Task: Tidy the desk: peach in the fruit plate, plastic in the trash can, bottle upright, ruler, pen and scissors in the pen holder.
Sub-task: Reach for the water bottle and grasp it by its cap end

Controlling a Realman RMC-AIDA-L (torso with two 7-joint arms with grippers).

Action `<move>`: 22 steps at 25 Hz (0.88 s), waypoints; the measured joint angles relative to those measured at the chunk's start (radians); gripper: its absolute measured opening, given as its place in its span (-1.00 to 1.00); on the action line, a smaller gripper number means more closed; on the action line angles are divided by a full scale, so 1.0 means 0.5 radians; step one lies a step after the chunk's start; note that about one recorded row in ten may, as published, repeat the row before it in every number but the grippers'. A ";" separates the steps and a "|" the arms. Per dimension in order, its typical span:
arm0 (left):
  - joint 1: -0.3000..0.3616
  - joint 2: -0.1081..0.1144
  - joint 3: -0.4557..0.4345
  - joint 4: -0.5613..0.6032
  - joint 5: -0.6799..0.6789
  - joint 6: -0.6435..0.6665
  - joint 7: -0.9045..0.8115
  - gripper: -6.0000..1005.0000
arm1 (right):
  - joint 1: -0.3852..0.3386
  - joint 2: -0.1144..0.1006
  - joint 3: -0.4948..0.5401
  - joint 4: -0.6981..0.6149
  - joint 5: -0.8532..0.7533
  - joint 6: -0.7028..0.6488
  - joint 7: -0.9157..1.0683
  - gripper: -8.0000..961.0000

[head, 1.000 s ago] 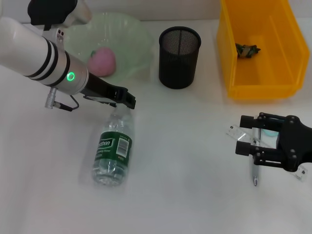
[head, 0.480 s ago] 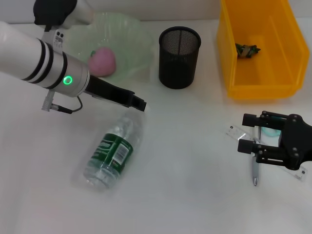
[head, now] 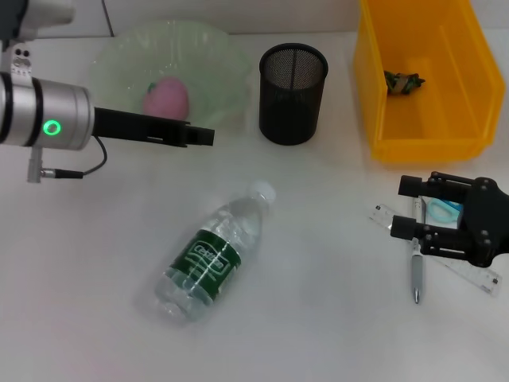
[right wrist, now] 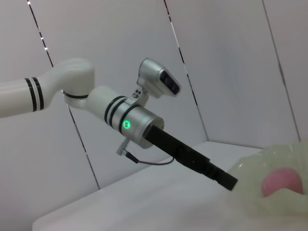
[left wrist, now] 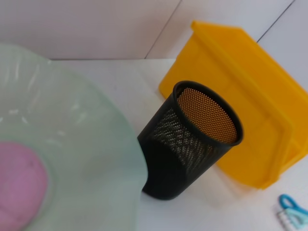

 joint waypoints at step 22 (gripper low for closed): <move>-0.425 -0.021 0.352 0.373 0.346 0.469 -0.860 -0.10 | -0.142 -0.029 0.060 -0.005 -0.143 0.039 -0.011 0.49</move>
